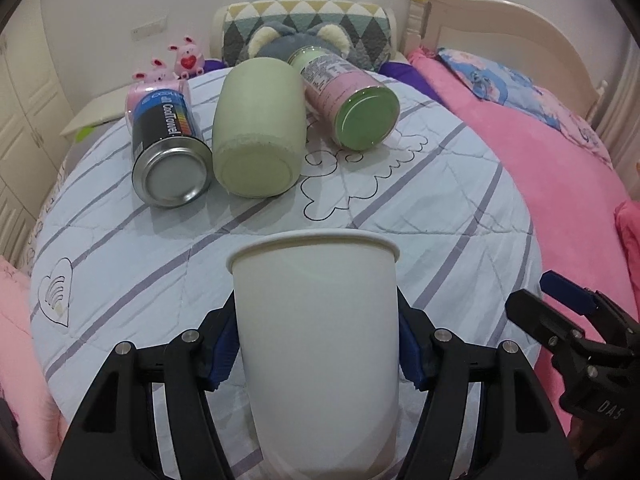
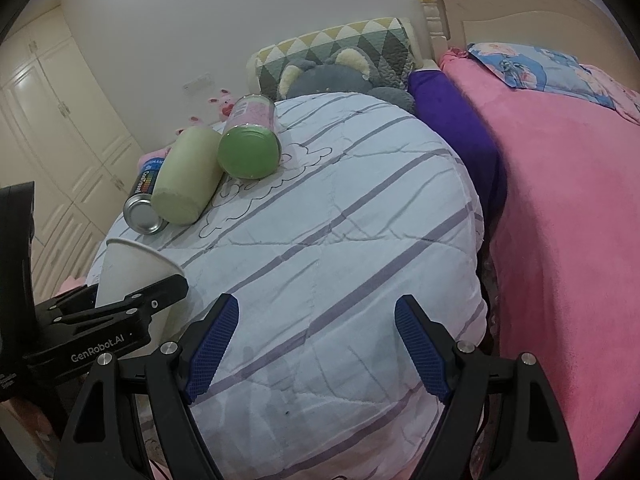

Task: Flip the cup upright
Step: 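Close the left gripper on the cup while the right gripper holds it, then rotate the cup rim-up with the left gripper while the right gripper releases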

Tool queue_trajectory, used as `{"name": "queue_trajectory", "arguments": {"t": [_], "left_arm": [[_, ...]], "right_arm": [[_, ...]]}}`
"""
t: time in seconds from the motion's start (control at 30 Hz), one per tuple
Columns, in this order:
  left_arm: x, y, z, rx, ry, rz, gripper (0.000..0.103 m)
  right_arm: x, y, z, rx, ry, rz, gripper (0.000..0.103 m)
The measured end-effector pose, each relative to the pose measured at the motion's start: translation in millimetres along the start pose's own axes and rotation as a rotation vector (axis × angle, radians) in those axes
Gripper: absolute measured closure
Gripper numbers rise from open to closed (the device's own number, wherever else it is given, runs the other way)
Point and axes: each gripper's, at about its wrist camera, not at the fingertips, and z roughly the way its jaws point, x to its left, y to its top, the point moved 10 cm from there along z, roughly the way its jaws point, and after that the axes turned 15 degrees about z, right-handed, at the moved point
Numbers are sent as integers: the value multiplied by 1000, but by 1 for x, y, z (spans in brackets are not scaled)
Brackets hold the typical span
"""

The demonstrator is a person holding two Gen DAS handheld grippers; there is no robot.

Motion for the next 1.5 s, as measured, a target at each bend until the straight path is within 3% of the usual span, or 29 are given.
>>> {"name": "queue_trajectory", "arguments": {"t": [0.1,0.23,0.53,1.37,1.5], "left_arm": [[1,4,-4,-18,6,2,36],[5,12,-13,-64,69,33,36],[-1,35,-24,-174,65,61,33],[-13,11,-28,-170,57,81,35],[-15,6,-32,-176,55,82,25]], "right_arm": [[1,-2,0,3,-1,-4,21],[2,-2,0,-2,-4,-1,21],[3,-1,-3,-5,-10,-1,21],[-6,-10,-7,2,-45,8,21],[-5,-12,-10,-3,-51,1,21]]}}
